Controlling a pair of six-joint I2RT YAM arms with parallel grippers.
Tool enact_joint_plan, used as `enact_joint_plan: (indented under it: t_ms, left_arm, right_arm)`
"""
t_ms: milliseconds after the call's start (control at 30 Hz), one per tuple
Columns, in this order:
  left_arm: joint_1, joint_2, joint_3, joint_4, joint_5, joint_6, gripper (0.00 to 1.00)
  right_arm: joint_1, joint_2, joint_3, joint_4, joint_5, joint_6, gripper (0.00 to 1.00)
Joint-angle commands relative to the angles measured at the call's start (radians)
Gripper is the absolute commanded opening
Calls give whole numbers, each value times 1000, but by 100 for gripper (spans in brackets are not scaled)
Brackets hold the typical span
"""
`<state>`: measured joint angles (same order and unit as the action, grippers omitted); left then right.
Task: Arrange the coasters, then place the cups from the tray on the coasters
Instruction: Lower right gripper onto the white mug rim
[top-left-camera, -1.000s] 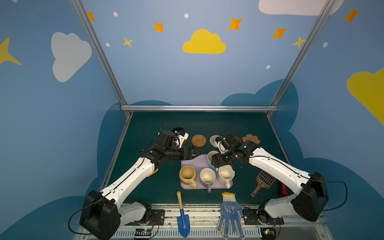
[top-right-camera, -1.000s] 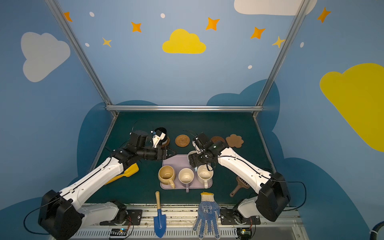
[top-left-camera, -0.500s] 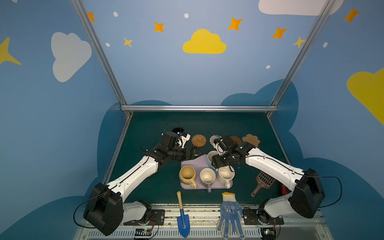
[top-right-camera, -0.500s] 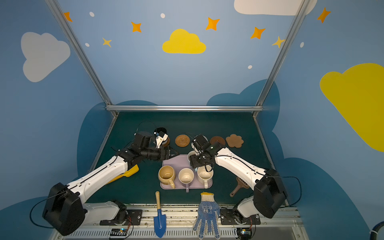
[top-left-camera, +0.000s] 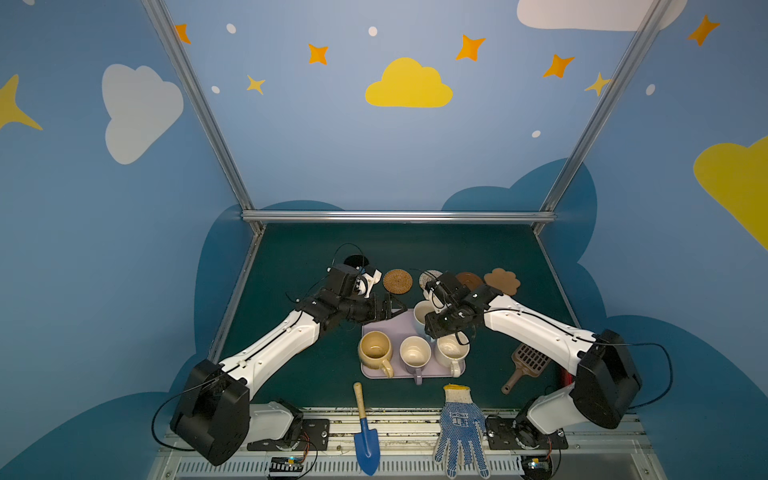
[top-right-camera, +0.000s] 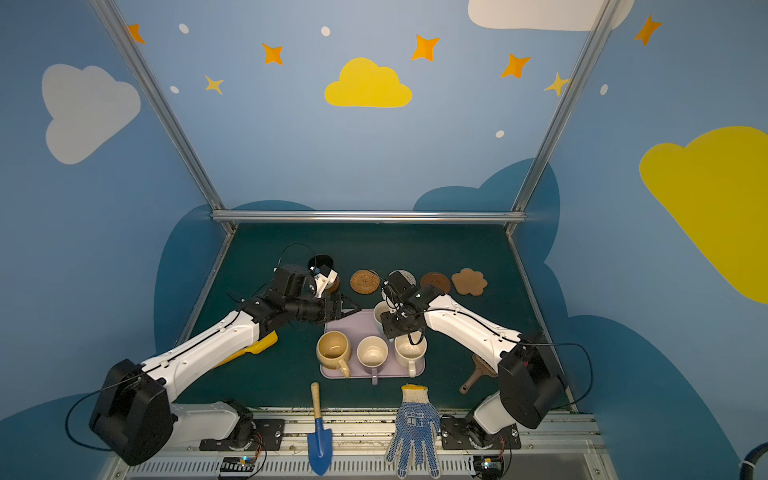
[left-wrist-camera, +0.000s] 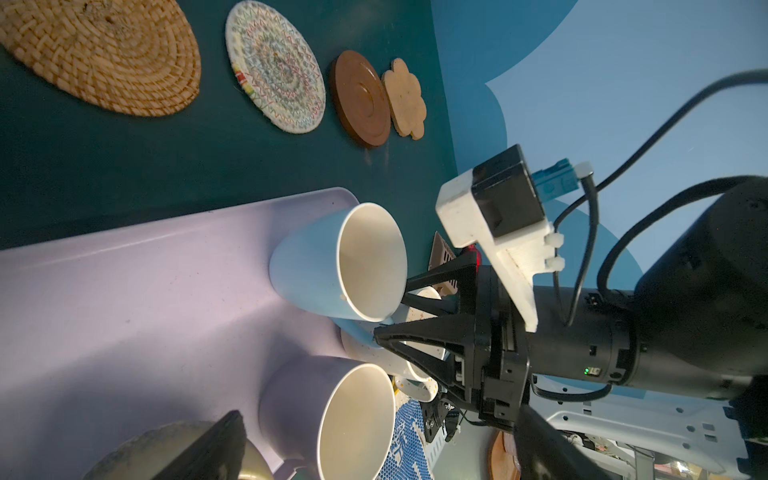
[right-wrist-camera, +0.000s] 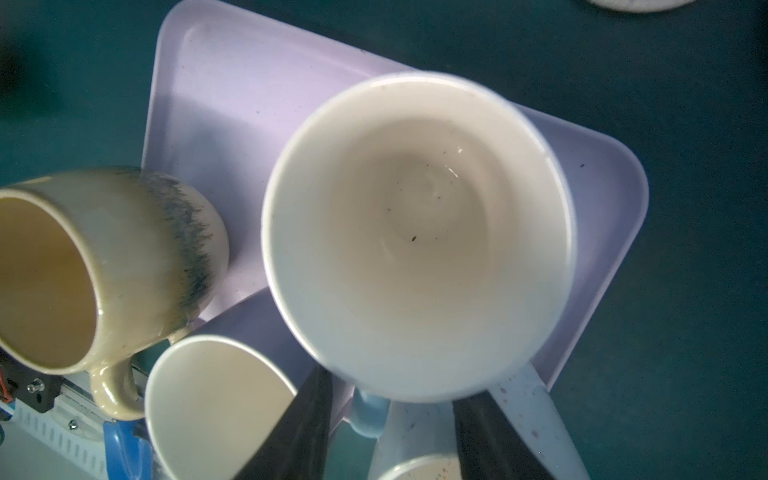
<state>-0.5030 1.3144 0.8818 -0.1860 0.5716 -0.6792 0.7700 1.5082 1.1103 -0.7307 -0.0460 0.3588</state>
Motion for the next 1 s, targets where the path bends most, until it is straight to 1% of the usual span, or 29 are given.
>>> enact_joint_plan:
  t_ms: [0,133,333,400,467,533,600,867,967]
  left_arm:
    - [-7,5,24,-17,-13,17,99]
    - [-8,9,34,-41,-10,39,99]
    - [-9,9,62,-100,-50,75,99]
    - [-9,14,56,-89,-41,72,99]
    - [-6,33,77,-121,-35,79,99]
    - [-6,42,78,-134,-63,58,99]
    - [-6,44,64,-109,-64,26,99]
    - [-6,39,59,-91,-81,5,99]
    - [-5,54,60,-74,-83,-28,99]
  right_arm:
    - [9,25,9,27,10,-9,44]
    - [10,42,18,42,15,-7,43]
    - [31,68,31,42,46,-8,40]
    - [42,82,38,36,64,-11,40]
    - [50,88,38,34,84,-3,42]
    - [58,91,34,41,98,2,43]
    - [68,92,31,46,115,0,44]
    - [76,116,31,60,115,-4,39]
    - [76,119,29,69,124,-3,37]
